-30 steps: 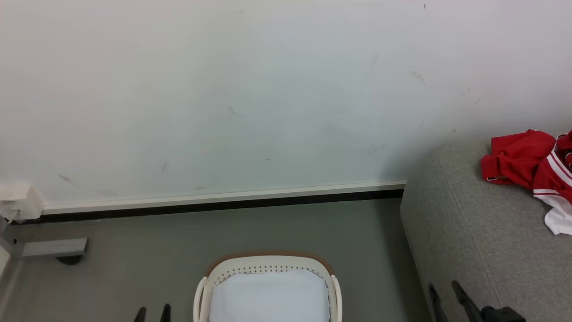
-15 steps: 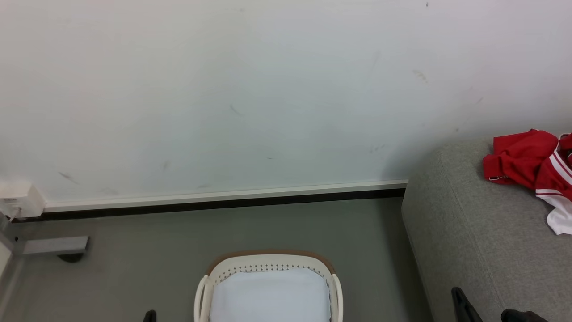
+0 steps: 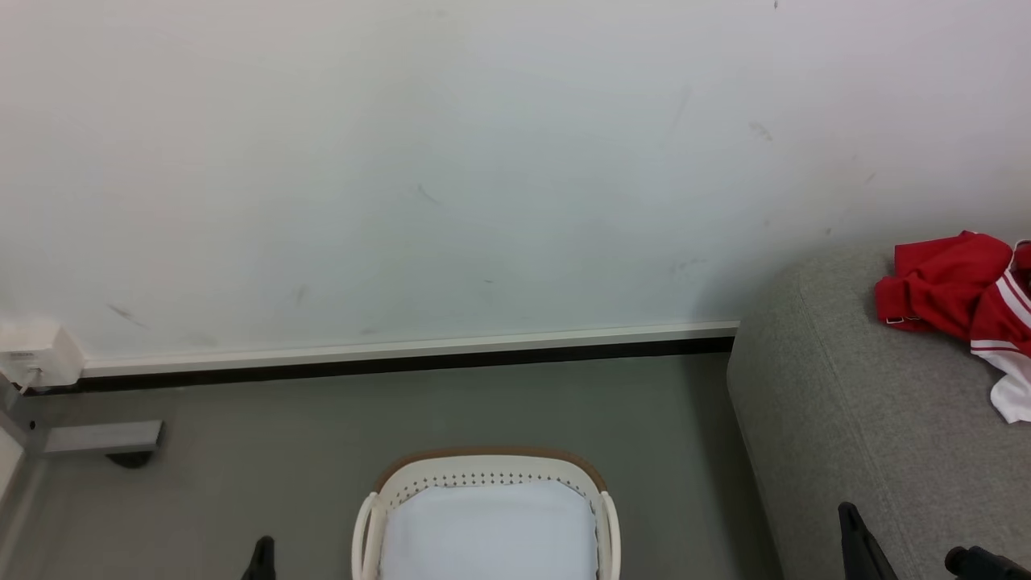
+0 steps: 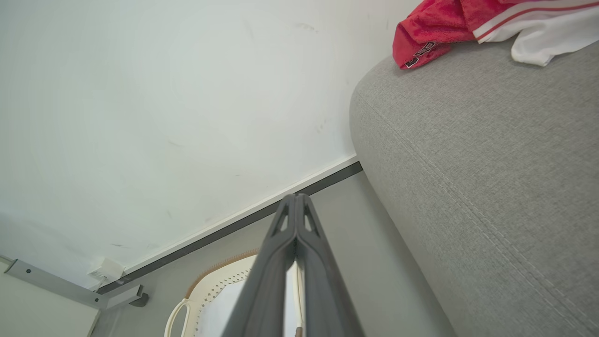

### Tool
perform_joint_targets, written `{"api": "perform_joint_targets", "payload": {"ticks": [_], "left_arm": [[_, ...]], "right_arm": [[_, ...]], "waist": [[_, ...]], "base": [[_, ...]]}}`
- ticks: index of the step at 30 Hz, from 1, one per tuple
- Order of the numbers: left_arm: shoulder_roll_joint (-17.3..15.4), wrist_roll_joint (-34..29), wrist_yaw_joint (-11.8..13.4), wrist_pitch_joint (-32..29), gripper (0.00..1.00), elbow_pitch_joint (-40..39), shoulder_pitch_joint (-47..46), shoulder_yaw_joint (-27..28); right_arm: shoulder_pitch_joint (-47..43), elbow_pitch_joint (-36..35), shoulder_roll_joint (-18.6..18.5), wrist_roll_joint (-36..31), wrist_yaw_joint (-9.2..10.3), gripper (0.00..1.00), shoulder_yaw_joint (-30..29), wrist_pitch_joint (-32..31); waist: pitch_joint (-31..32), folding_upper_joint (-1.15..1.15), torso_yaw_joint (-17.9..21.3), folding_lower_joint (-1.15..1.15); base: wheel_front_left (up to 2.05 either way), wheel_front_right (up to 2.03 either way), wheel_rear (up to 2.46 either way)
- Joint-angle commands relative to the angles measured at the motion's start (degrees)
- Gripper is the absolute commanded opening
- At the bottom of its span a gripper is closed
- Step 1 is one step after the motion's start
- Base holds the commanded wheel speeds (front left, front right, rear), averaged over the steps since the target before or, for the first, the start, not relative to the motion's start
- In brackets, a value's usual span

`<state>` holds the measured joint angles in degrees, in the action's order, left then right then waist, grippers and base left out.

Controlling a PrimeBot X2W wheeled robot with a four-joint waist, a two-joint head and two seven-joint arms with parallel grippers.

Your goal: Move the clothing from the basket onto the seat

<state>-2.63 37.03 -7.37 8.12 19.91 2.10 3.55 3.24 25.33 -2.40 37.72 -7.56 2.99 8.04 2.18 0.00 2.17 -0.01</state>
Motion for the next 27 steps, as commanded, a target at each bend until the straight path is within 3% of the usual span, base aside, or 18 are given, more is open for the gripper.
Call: {"api": "perform_joint_targets", "payload": {"ticks": [1, 27], "left_arm": [[-0.37, 1.66, -0.05, -0.31, 0.0, -0.98, -1.56, 0.38], [-0.39, 21.09, -0.09, -5.53, 0.0, -2.83, -4.14, 1.34]], "right_arm": [[1.34, -1.26, -0.36, 1.75, 0.03, 0.0, -0.53, -0.41], [2.2, -5.0, -0.48, 20.77, 0.06, 0.0, -3.81, -5.54]], "waist": [[-0.02, 0.0, -0.02, 0.01], [-0.64, 0.0, -0.59, 0.01]], "base": [[0.0, 0.0, 0.0], [0.0, 0.0, 0.0]]}}
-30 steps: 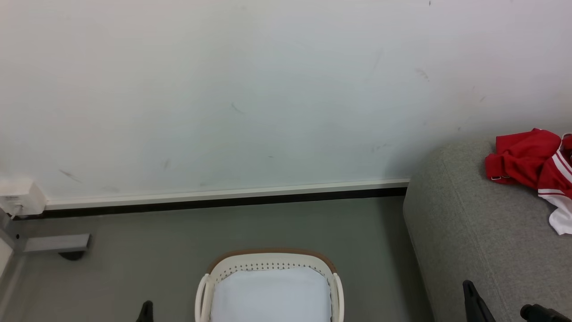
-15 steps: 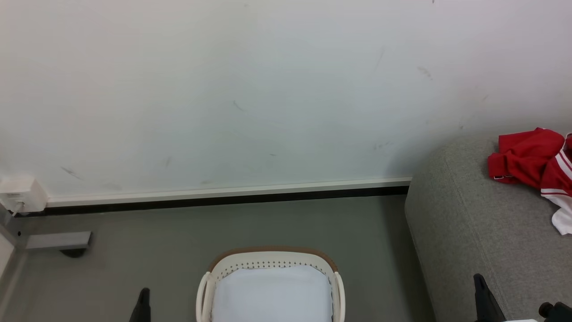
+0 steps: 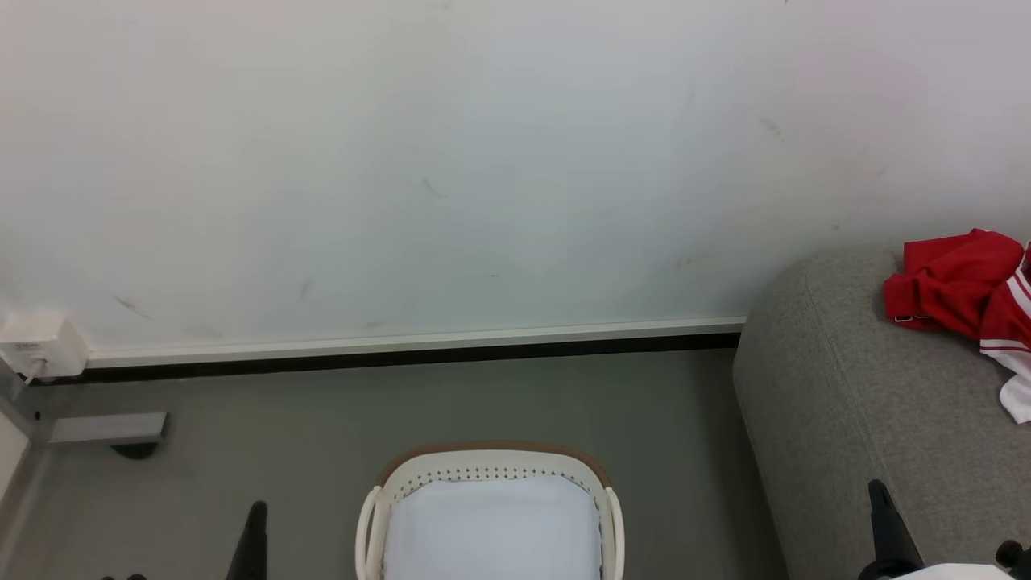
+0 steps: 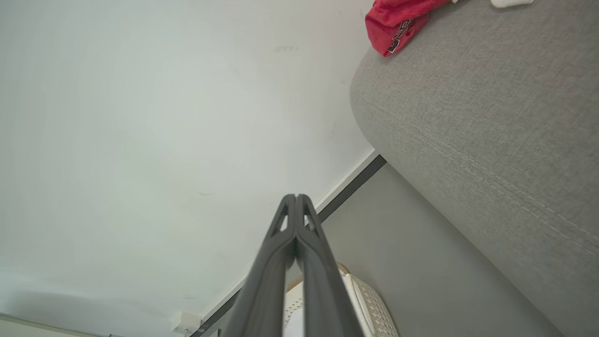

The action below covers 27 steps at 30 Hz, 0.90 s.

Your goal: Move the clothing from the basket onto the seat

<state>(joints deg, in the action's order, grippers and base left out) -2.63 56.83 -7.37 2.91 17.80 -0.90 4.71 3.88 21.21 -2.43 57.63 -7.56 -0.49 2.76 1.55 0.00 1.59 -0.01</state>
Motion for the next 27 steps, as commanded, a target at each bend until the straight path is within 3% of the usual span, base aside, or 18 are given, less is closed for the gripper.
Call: {"api": "perform_joint_targets", "payload": {"ticks": [1, 27], "left_arm": [[-0.38, 1.86, -0.09, -0.48, 0.0, -0.78, -1.23, 0.21], [-0.4, 16.63, -0.14, -4.46, 0.0, -2.19, -3.21, 1.03]], "right_arm": [[1.56, -1.01, -0.45, 1.53, 0.06, 0.0, -0.44, -0.4], [2.14, -3.88, -0.55, 16.26, 0.09, 0.0, -2.97, -4.38]], "waist": [[-0.03, 0.0, -0.03, 0.01], [-0.65, 0.0, -0.6, 0.01]], "base": [[0.0, 0.0, 0.0], [0.0, 0.0, 0.0]]}}
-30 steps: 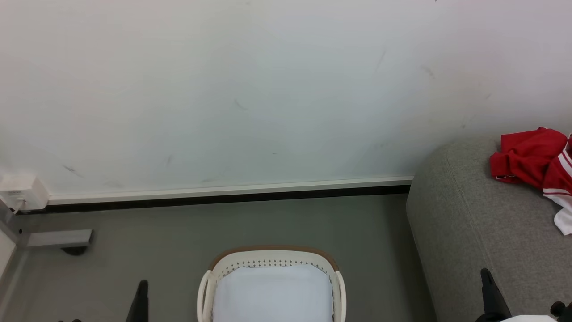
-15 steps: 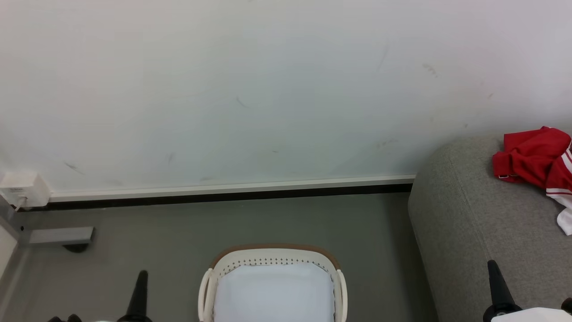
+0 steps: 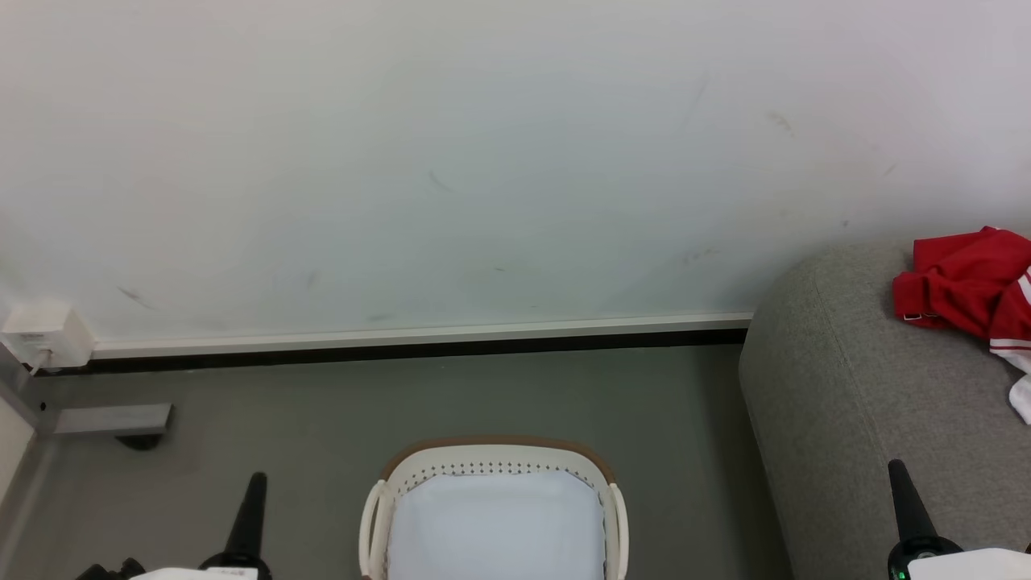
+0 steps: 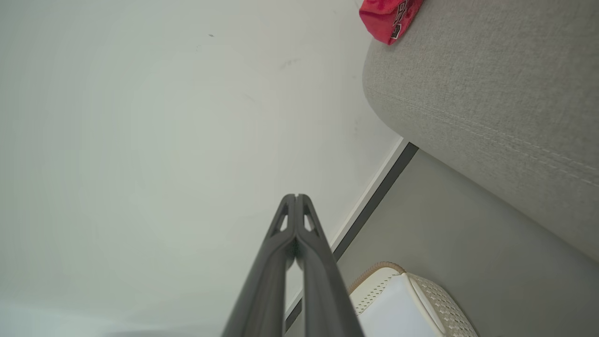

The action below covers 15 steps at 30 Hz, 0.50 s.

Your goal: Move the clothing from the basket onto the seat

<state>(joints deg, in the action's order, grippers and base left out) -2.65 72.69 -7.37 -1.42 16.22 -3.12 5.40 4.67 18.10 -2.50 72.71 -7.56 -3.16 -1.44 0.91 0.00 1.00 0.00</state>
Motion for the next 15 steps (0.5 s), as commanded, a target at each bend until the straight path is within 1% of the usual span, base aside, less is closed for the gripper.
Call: {"api": "perform_joint_targets", "payload": {"ticks": [1, 11, 15], "left_arm": [[-0.38, 1.34, -0.14, -0.28, 0.0, -0.67, -1.08, 0.38], [-0.38, 6.4, -0.16, -1.61, 0.0, -1.11, -1.76, 0.63], [-0.38, 7.49, -0.17, -2.05, 0.0, -1.23, -1.81, 0.68]], "right_arm": [[1.38, -0.87, -0.48, 1.69, 0.09, 0.0, -0.39, -0.3], [1.47, -1.71, -0.52, 6.33, 0.1, 0.0, -1.21, -1.53], [1.45, -2.01, -0.52, 7.79, 0.1, 0.0, -1.47, -2.04]], "waist": [[-0.03, 0.0, -0.03, 0.0], [-0.27, 0.0, -0.25, 0.0], [-0.34, 0.0, -0.32, 0.0]], "base": [[0.0, 0.0, 0.0], [0.0, 0.0, 0.0], [0.0, 0.0, 0.0]]}}
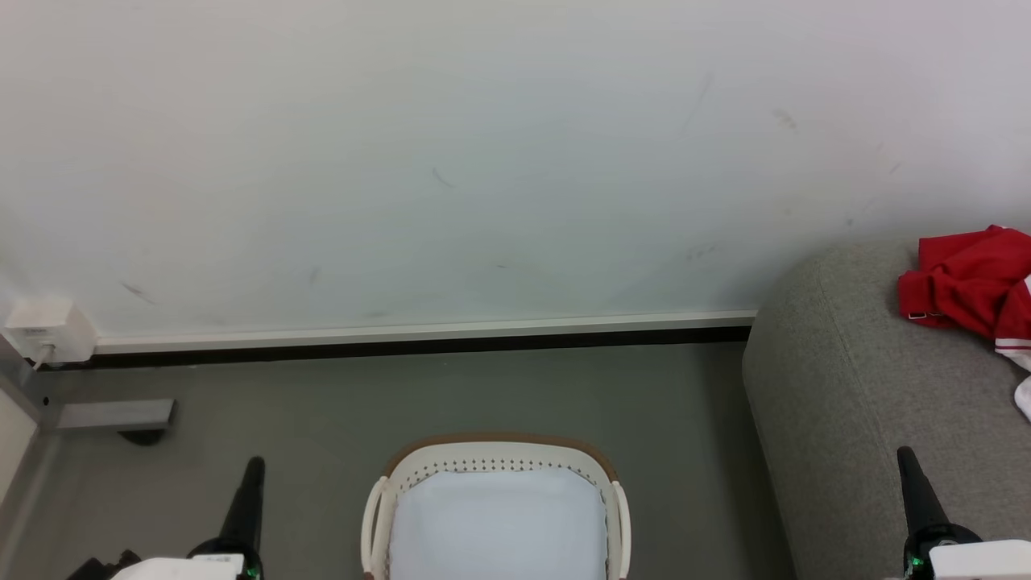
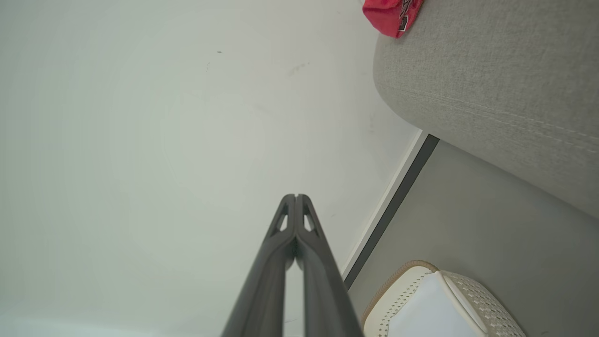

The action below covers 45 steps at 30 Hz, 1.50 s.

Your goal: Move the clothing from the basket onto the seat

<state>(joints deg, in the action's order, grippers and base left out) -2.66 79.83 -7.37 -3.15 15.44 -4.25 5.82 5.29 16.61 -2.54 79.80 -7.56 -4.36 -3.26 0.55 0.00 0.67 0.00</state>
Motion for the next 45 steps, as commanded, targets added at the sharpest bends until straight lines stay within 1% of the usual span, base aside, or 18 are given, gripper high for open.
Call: {"api": "perform_joint_targets", "payload": {"ticks": [1, 31, 45], "left_arm": [[-0.37, 0.82, -0.17, -0.44, 0.0, -0.47, -0.75, 0.27], [-0.37, 13.17, -0.21, -3.67, 0.0, -1.54, -2.3, 0.84], [-0.37, 12.92, -0.22, -3.64, 0.0, -1.52, -2.26, 0.82]], "right_arm": [[0.83, -0.62, -0.48, 1.18, 0.1, 0.0, -0.35, -0.29], [1.26, -2.9, -0.54, 12.99, 0.13, 0.0, -2.41, -3.49], [1.24, -2.77, -0.54, 12.66, 0.13, 0.0, -2.36, -3.45]], "waist": [[-0.01, 0.0, -0.01, 0.0], [-0.73, 0.0, -0.67, 0.0], [-0.73, 0.0, -0.67, 0.0]], "base": [[0.0, 0.0, 0.0], [0.0, 0.0, 0.0], [0.0, 0.0, 0.0]]}}
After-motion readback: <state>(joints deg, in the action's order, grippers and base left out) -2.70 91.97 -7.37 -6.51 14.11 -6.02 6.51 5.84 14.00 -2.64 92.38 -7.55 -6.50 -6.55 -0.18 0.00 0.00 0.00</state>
